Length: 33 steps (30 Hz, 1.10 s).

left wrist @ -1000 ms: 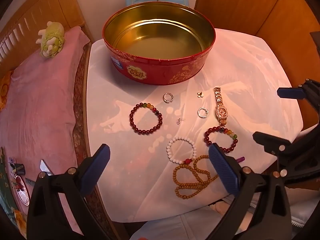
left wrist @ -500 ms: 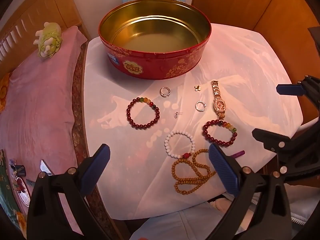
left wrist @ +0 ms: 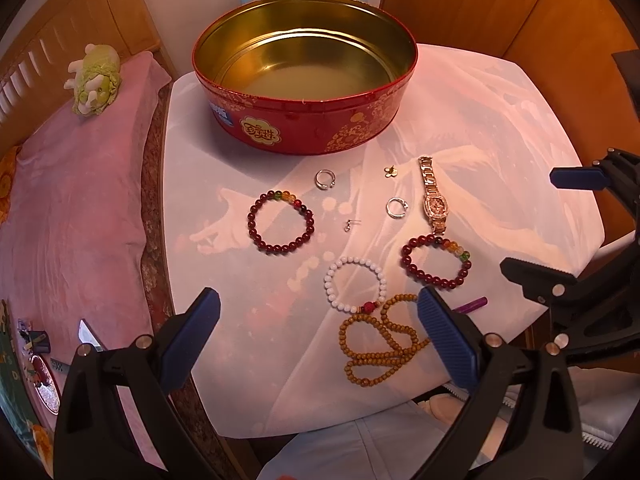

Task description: Organize jewelry

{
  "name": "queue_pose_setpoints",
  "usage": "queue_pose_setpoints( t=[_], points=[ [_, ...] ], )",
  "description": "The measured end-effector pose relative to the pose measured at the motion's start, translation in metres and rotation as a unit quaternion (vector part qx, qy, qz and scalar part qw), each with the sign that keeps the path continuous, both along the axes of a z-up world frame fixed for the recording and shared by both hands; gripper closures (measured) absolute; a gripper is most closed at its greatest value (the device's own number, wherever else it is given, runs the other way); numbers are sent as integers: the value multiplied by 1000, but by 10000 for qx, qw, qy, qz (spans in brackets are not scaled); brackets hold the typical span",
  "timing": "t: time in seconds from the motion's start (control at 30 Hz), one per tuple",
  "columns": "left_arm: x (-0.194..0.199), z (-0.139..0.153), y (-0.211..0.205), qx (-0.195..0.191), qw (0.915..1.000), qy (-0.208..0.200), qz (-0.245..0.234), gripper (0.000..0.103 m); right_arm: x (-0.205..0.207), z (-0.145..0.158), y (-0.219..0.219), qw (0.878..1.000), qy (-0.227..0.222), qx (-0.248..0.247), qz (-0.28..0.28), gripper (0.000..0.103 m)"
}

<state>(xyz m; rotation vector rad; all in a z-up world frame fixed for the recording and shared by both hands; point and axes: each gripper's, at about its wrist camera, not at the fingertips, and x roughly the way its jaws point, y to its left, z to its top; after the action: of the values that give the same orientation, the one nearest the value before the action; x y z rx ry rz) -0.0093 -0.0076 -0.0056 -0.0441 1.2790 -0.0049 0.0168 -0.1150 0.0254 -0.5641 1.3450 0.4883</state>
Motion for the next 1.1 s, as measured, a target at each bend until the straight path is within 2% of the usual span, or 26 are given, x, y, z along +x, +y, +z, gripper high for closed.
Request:
queue_pose_setpoints(
  t=[1.1],
  points=[
    [-4,-8,3,-49,9999,92,20,7,-4,-1,-2,10000,17,-40,23,4]
  ],
)
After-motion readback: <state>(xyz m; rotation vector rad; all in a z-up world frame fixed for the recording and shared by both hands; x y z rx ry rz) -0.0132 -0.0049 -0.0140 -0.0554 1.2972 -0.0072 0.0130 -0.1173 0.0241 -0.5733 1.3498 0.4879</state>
